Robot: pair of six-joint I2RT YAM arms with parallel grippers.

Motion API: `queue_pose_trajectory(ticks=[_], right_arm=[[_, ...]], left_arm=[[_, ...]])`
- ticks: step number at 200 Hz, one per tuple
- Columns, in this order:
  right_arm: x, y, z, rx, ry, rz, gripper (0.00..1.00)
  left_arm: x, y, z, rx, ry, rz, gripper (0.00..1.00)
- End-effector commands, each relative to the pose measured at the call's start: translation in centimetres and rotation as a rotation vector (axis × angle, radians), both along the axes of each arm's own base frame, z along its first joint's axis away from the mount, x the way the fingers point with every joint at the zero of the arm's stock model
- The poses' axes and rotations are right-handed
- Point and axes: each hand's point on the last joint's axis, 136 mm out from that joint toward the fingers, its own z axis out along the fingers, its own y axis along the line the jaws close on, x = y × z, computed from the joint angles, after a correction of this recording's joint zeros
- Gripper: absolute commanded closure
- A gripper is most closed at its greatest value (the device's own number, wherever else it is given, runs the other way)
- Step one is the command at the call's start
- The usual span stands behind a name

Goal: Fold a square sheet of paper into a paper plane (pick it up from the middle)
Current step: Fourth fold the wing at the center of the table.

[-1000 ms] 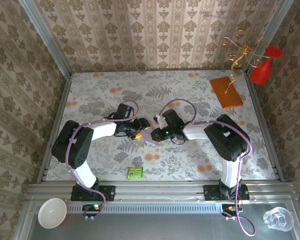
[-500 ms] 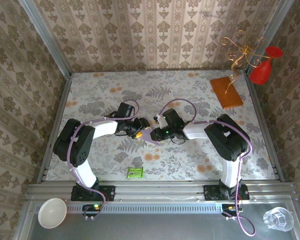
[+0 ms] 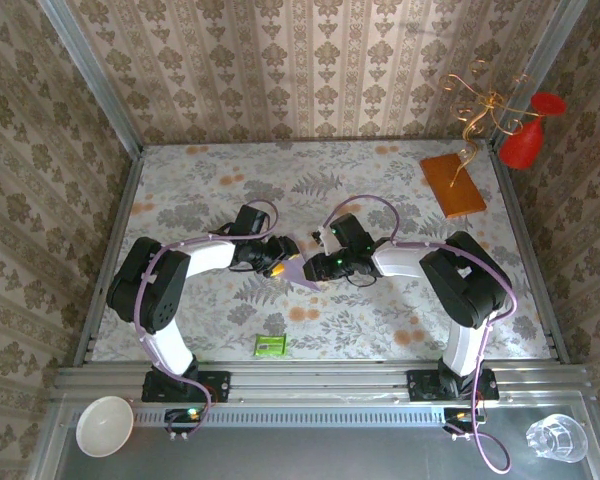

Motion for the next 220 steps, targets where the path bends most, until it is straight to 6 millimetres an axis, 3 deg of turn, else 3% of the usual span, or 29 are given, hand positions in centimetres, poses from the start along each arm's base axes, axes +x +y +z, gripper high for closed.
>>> queue_pose_trajectory(ticks=[1, 162, 190, 220], right_arm=[[-0.4, 0.3, -0.2, 0.009, 0.046, 0.016, 0.70], [-0.7, 0.6, -2.0, -0.001, 0.088, 0.061, 0.82], [-1.1, 0.5, -2.5, 0.006, 0.119, 0.062, 0.85], [-1.3, 0.2, -3.0, 0.017, 0.158, 0.050, 0.87]], left_arm=[[-1.4, 1.6, -2.4, 0.088, 0.074, 0.002, 0.42], [-1.8, 2.0, -2.8, 0.095, 0.100, 0.006, 0.52], [-1.3, 1.8, -1.8, 0.067, 0.080, 0.003, 0.52], [0.2, 1.3, 1.3, 0.011, -0.004, 0.003, 0.51]])
